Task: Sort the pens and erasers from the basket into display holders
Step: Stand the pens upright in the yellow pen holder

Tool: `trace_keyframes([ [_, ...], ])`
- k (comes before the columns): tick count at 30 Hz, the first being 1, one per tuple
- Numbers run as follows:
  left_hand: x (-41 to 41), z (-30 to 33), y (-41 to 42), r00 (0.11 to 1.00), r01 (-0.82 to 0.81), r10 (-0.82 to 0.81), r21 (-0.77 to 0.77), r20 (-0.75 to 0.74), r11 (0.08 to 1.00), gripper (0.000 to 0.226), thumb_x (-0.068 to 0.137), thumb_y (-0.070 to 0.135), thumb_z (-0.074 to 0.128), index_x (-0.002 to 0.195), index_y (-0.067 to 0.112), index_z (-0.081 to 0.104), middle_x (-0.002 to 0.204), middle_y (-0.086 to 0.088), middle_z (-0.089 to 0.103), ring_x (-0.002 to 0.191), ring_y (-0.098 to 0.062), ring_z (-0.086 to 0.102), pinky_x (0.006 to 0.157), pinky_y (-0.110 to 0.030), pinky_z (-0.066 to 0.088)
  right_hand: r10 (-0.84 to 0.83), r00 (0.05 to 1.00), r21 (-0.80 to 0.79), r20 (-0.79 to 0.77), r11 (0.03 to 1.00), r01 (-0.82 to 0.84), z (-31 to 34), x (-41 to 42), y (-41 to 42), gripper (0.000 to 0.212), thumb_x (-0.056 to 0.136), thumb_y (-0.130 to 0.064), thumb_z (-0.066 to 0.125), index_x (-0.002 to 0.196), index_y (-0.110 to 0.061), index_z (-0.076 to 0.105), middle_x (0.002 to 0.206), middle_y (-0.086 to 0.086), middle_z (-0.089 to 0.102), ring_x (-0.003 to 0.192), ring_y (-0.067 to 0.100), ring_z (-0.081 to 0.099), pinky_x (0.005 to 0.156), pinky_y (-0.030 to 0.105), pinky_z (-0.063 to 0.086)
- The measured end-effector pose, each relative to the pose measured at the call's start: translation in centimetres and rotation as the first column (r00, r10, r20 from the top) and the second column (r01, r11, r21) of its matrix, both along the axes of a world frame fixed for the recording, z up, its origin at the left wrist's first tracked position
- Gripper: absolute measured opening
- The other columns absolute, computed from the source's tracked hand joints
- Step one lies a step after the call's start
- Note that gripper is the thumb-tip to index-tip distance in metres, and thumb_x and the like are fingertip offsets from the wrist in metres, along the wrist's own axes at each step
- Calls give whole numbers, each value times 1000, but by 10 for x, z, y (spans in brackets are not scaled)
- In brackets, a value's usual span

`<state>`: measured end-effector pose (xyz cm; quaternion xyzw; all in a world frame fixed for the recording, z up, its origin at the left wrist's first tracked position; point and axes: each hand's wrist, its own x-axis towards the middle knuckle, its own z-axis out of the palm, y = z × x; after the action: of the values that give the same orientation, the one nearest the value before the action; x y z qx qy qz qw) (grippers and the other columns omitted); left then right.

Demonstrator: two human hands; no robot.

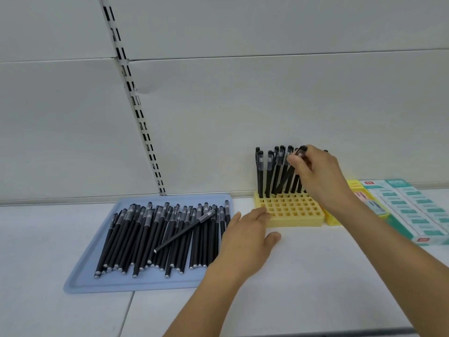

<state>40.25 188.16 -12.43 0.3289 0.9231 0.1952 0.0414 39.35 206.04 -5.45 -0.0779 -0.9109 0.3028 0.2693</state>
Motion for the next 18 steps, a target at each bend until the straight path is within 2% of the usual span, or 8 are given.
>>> trace_keyframes([
  [4, -2, 0, 1, 1000, 2, -2, -7, 4, 1000, 54, 102, 43, 40, 150, 20, 33, 159, 9, 22, 144, -10, 24, 120, -32, 3, 13, 999, 52, 47, 999, -16, -7, -9, 1, 30, 100, -32, 49, 82, -7, 50, 67, 2, 52, 61, 15, 48, 53, 27, 35],
  [6, -2, 0, 2, 1000, 8, -8, -12, 7, 1000, 54, 101, 42, 40, 150, 19, 34, 159, 8, 24, 143, -11, 25, 120, -32, 4, 17, 996, 78, 85, 997, -23, -8, -13, 2, 31, 99, -32, 50, 77, -10, 46, 68, 3, 54, 63, 16, 50, 53, 29, 35],
  [9, -3, 1, 2, 1000, 6, -5, -23, 5, 1000, 54, 101, 42, 41, 149, 18, 35, 159, 6, 25, 143, -13, 27, 120, -32, 5, 29, 990, 58, 140, 998, -37, -11, -21, 0, 34, 98, -32, 52, 71, -13, 45, 77, 12, 63, 71, 27, 60, 63, 37, 46],
  [12, -1, 4, 2, 1000, 16, -16, -20, -7, 1000, 55, 101, 42, 42, 149, 17, 35, 158, 5, 27, 144, -13, 26, 120, -32, 5, 19, 988, 3, 151, 1000, -19, -11, -24, -3, 32, 95, -32, 57, 72, -10, 51, 75, 12, 65, 68, 29, 61, 66, 40, 52],
  [14, 2, 9, -5, 999, 17, -16, 19, -33, 1000, 53, 100, 42, 44, 148, 17, 38, 155, 5, 33, 142, -13, 27, 120, -32, 6, -15, 988, 14, 152, 1000, 13, -11, -20, -7, 29, 92, -38, 60, 80, -14, 50, 73, 2, 60, 71, 24, 59, 64, 35, 47],
  [15, 3, 11, -12, 998, -8, 11, 49, -63, 999, 52, 100, 42, 45, 146, 18, 40, 151, 5, 37, 140, -14, 30, 119, -33, 9, -61, 989, 25, 134, 998, 58, -13, -15, -10, 29, 91, -43, 61, 91, -17, 49, 74, -4, 57, 74, 21, 58, 65, 35, 45],
  [17, 3, 13, -30, 973, -119, 137, 105, -185, 987, 49, 98, 42, 49, 140, 18, 47, 143, 2, 47, 134, -20, 40, 114, -37, 24, -159, 985, 32, 65, 987, 157, -17, -1, -23, 38, 91, -50, 58, 109, -20, 45, 74, -9, 52, 76, 19, 56, 66, 36, 46],
  [18, 1, 15, -42, 939, -201, 224, 112, -260, 973, 49, 95, 44, 51, 136, 18, 51, 137, -1, 52, 128, -23, 46, 108, -40, 33, -160, 987, 37, 33, 987, 158, -17, 6, -33, 35, 92, -49, 57, 108, -20, 46, 73, -10, 53, 74, 18, 55, 64, 35, 44],
])
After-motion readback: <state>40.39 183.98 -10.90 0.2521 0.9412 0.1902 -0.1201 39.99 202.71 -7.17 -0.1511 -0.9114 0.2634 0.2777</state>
